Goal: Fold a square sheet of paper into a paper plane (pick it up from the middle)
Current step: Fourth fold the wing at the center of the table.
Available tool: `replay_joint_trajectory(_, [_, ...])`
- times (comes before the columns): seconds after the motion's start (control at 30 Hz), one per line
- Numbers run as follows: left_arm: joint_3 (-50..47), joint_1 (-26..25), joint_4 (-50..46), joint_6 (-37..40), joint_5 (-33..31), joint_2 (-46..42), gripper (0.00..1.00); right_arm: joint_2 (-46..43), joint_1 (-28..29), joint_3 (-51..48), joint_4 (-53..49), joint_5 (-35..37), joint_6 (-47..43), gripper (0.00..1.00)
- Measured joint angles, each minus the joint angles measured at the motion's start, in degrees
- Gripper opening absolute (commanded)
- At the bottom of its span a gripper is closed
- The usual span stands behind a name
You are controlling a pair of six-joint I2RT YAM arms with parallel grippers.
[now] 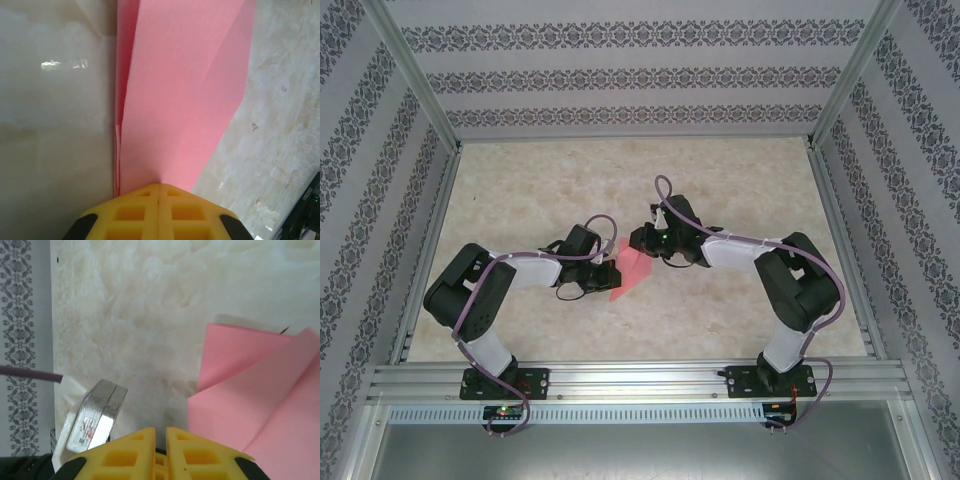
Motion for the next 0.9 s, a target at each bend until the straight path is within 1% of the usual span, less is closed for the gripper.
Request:
replay_joint_trajectory(0.17, [0.0,0.0,0.0,0.0,0.1,0.1,0.0,2.8,3.6,-0.5,1.7,-0.1,0.7,0.12])
replay_joint_trajectory(0.3, [0.0,0.0,0.0,0.1,0.2,0.2,0.0,6.1,5.0,-0.5,2.5,0.0,0.9,0.11])
replay_joint_trajectory(0.57, [0.3,0.1,0.1,0.2,0.9,0.8,0.0,9.8,4.1,-0.5,3.8,0.5,1.1,0.12])
replay_joint_trajectory(0.9, [1.0,0.1,1.2,0.8,1.7,2.3,0.0,10.9,1.8,0.5,3.8,-2.7,1.0,0.13])
